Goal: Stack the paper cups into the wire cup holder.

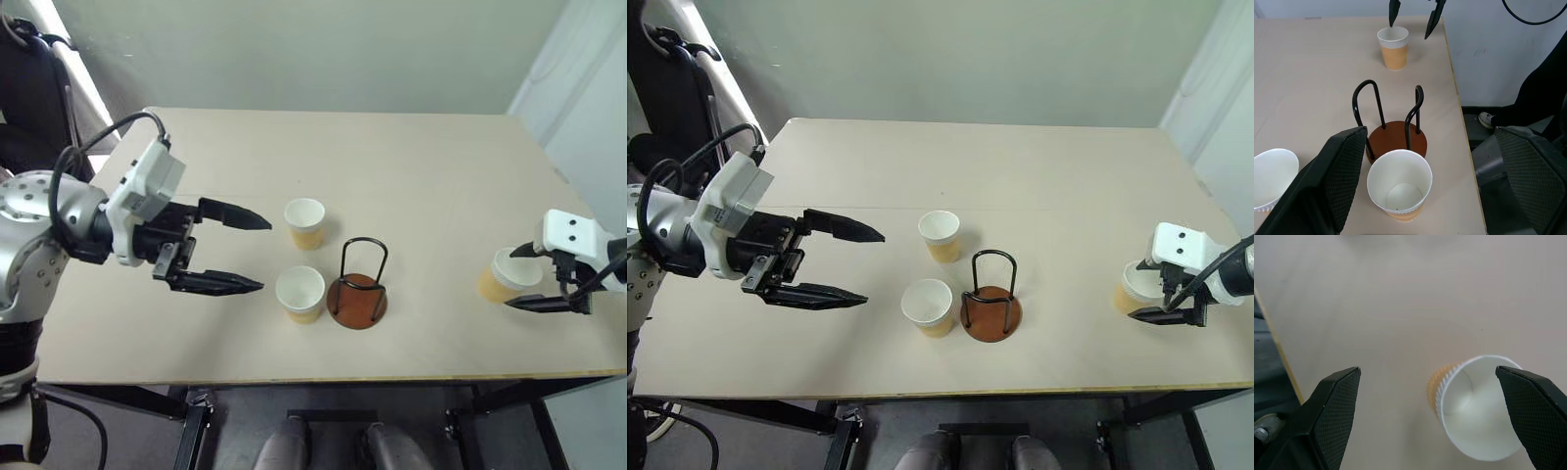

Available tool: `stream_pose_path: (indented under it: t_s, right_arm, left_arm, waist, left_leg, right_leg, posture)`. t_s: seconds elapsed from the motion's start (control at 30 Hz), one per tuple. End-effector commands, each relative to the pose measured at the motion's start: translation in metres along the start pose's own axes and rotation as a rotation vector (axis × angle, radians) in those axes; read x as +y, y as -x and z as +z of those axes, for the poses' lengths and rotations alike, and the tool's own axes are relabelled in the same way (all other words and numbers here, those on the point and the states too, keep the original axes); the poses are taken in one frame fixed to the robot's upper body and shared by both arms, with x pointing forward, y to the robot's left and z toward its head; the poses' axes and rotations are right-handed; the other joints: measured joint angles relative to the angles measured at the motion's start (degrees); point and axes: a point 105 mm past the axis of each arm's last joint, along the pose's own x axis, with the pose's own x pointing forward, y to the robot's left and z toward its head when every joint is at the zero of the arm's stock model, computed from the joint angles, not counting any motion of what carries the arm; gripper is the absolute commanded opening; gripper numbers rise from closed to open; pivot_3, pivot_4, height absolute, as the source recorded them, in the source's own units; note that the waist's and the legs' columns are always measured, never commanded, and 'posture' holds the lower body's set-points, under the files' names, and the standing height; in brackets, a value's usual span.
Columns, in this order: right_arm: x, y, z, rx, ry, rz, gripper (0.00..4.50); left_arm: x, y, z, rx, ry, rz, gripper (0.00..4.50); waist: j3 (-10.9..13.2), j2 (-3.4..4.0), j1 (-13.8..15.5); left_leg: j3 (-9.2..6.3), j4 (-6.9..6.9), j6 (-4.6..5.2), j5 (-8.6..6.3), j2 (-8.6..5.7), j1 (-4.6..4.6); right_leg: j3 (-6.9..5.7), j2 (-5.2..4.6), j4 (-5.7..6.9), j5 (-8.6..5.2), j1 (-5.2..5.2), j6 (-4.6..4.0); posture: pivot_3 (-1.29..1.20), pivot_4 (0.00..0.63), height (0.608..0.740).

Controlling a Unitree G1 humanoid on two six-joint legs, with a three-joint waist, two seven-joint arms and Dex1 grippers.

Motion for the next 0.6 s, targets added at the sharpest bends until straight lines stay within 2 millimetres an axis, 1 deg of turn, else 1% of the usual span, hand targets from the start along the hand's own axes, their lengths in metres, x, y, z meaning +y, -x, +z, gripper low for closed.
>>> stream_pose_path:
  t_s: [0.03, 0.13, 0.3, 0.43, 0.53, 0.6]
  right_arm:
    - [-0.009, -0.001, -0.013, 0.063, 0.014, -0.037, 4.48]
    - [-0.01, -0.008, -0.023, 0.092, 0.01, -0.024, 4.48]
    - [-0.012, -0.014, -0.023, 0.095, 0.019, -0.007, 4.48]
    - [-0.011, -0.022, -0.026, 0.109, 0.024, 0.009, 4.48]
    - [-0.012, -0.027, -0.025, 0.107, 0.027, 0.018, 3.96]
    - [-0.013, -0.028, -0.025, 0.108, 0.033, 0.02, 3.24]
  left_arm:
    - [-0.002, 0.005, 0.02, -0.051, -0.098, 0.034, 4.5]
    - [-0.003, 0.006, 0.022, -0.079, -0.112, 0.055, 4.5]
    - [-0.004, 0.008, 0.024, -0.104, -0.127, 0.078, 4.5]
    - [-0.004, 0.009, 0.023, -0.109, -0.126, 0.091, 4.5]
    - [-0.004, 0.009, 0.023, -0.106, -0.123, 0.097, 4.5]
    - [-0.004, 0.01, 0.023, -0.104, -0.122, 0.105, 4.5]
  waist:
    - [0.0, 0.0, 0.0]
    - [0.0, -0.02, 0.1]
    - [0.0, -0.01, 0.0]
    - [0.0, -0.01, 0.0]
    - [0.0, -0.01, 0.0]
    - [0.0, 0.0, 0.0]
  left_leg:
    - [0.0, 0.01, 0.01, -0.01, 0.0, -0.01]
    - [0.0, 0.06, 0.05, -0.03, 0.0, -0.01]
    - [0.02, 0.1, 0.09, -0.01, 0.01, 0.04]
    - [0.02, 0.15, 0.12, -0.02, 0.0, 0.04]
    - [0.02, 0.23, 0.16, -0.04, 0.01, 0.03]
    - [0.02, 0.26, 0.17, -0.05, 0.0, 0.03]
  right_leg:
    - [0.0, 0.0, -0.01, 0.0, 0.01, 0.01]
    - [0.0, 0.0, -0.03, 0.03, 0.04, 0.06]
    - [0.0, 0.0, 0.01, 0.04, 0.07, 0.08]
    - [0.0, 0.0, 0.0, 0.05, 0.12, 0.09]
    - [0.0, 0.0, 0.0, 0.06, 0.13, 0.1]
    - [0.0, 0.0, 0.0, 0.06, 0.14, 0.11]
  posture:
    - [0.0, 0.15, 0.74]
    - [0.0, 0.15, 0.74]
    - [0.0, 0.15, 0.74]
    - [0.0, 0.15, 0.74]
    - [0.0, 0.15, 0.74]
    - [0.0, 0.15, 0.74]
